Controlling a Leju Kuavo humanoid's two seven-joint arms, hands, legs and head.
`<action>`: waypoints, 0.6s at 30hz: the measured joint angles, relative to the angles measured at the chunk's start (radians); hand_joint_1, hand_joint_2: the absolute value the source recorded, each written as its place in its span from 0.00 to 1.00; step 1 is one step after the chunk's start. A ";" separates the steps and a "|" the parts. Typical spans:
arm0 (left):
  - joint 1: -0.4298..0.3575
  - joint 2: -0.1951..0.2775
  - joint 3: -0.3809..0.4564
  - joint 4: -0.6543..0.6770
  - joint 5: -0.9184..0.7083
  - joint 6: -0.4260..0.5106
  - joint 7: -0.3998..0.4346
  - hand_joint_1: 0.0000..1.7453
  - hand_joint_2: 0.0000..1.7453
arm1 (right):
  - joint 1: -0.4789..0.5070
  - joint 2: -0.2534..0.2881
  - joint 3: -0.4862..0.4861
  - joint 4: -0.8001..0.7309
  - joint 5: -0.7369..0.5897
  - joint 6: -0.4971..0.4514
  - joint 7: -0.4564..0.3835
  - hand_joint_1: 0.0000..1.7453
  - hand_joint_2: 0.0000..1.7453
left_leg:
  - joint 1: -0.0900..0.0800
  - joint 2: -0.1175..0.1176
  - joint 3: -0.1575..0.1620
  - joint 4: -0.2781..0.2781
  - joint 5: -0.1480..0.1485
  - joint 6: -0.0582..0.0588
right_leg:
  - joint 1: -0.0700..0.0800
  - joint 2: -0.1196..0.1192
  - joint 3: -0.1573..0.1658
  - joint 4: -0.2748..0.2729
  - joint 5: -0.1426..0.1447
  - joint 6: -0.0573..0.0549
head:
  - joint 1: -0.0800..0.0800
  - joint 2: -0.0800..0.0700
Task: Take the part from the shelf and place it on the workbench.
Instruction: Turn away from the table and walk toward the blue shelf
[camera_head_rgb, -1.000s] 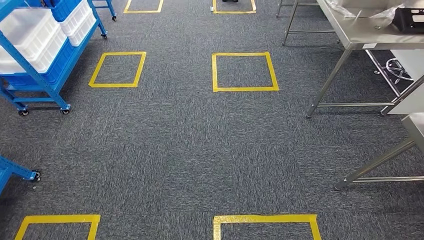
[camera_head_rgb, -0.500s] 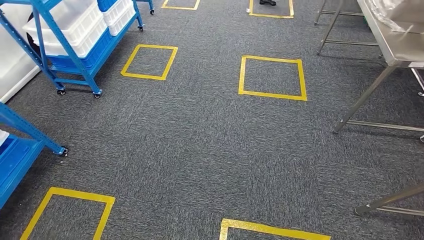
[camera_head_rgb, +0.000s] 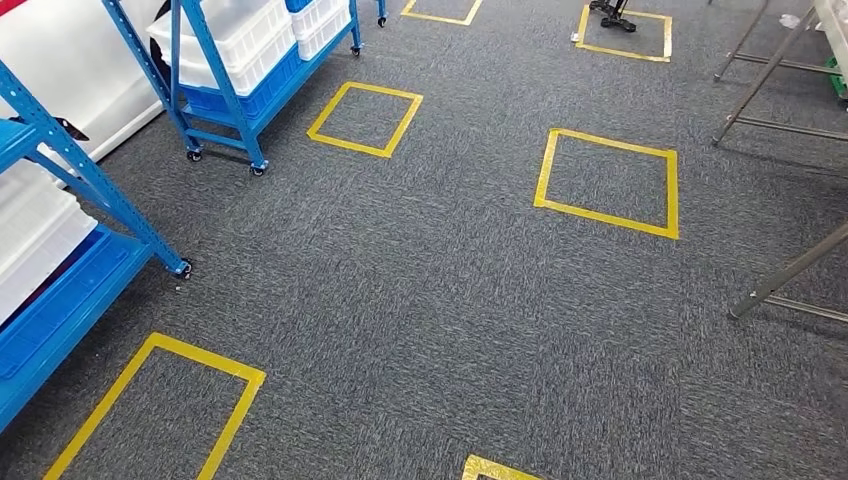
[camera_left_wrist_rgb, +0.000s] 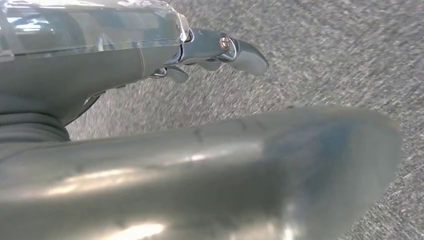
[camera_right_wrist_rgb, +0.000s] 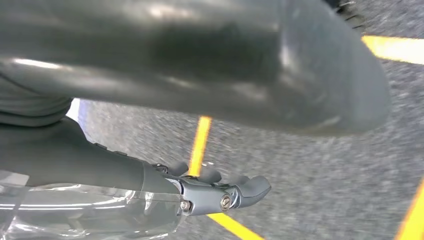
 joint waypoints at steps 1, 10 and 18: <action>0.000 0.000 0.000 0.000 0.000 0.000 0.000 0.00 0.00 | -0.001 0.000 0.000 0.000 0.001 0.000 0.001 0.00 0.00 | 0.001 -0.010 -0.005 0.001 -0.001 -0.006 | 0.001 0.006 0.002 -0.007 -0.003 -0.004 | 0.000 0.000; 0.000 -0.002 0.000 0.000 0.004 0.000 -0.013 0.00 0.00 | 0.003 0.008 0.000 -0.005 0.023 0.000 0.006 0.00 0.00 | 0.010 0.107 -0.151 0.287 -0.126 -0.042 | 0.009 -0.128 0.017 -0.024 -0.007 -0.042 | -0.007 0.000; 0.004 -0.002 0.000 0.000 0.015 0.000 -0.020 0.00 0.00 | -0.006 0.008 0.000 -0.006 0.050 0.001 -0.001 0.00 0.00 | -0.005 0.155 -0.008 0.000 0.004 -0.003 | 0.012 -0.200 0.047 -0.023 -0.030 -0.009 | -0.006 0.000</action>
